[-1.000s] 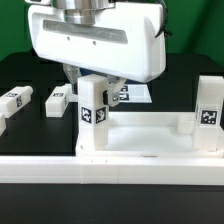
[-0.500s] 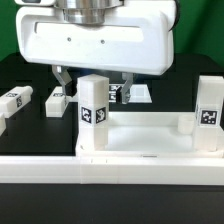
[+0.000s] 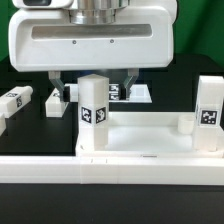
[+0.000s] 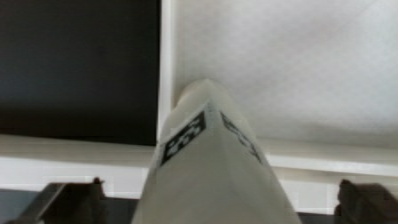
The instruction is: Assemble desk
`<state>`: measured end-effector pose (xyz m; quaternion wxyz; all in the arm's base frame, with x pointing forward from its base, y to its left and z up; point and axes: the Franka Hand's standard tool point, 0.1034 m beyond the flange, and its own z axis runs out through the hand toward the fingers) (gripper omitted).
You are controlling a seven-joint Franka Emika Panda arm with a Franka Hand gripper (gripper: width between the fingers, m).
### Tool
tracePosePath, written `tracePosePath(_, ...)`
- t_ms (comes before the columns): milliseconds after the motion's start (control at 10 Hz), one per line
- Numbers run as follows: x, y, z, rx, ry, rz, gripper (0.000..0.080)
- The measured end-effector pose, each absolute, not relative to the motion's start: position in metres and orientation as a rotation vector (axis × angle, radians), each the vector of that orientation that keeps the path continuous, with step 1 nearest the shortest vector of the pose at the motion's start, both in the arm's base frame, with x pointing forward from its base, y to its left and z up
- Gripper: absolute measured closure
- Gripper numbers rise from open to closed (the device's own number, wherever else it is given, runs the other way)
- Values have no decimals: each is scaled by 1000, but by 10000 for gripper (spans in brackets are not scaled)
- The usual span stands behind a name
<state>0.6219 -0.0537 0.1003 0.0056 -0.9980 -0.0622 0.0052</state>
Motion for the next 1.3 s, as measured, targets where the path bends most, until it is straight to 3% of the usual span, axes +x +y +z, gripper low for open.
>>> tracePosePath(700, 622, -61, 99, -2984, -1023, 15, 151)
tracePosePath(800, 622, -61, 99, -2988, -1012, 15, 284)
tracePosePath(900, 622, -61, 99, -2988, -1012, 15, 284)
tracePosePath(1000, 622, -61, 99, -2995, -989, 15, 422)
tracePosePath(1100, 622, -61, 99, -3004, -963, 16, 510)
tracePosePath(1300, 622, -61, 99, -3008, -946, 16, 510)
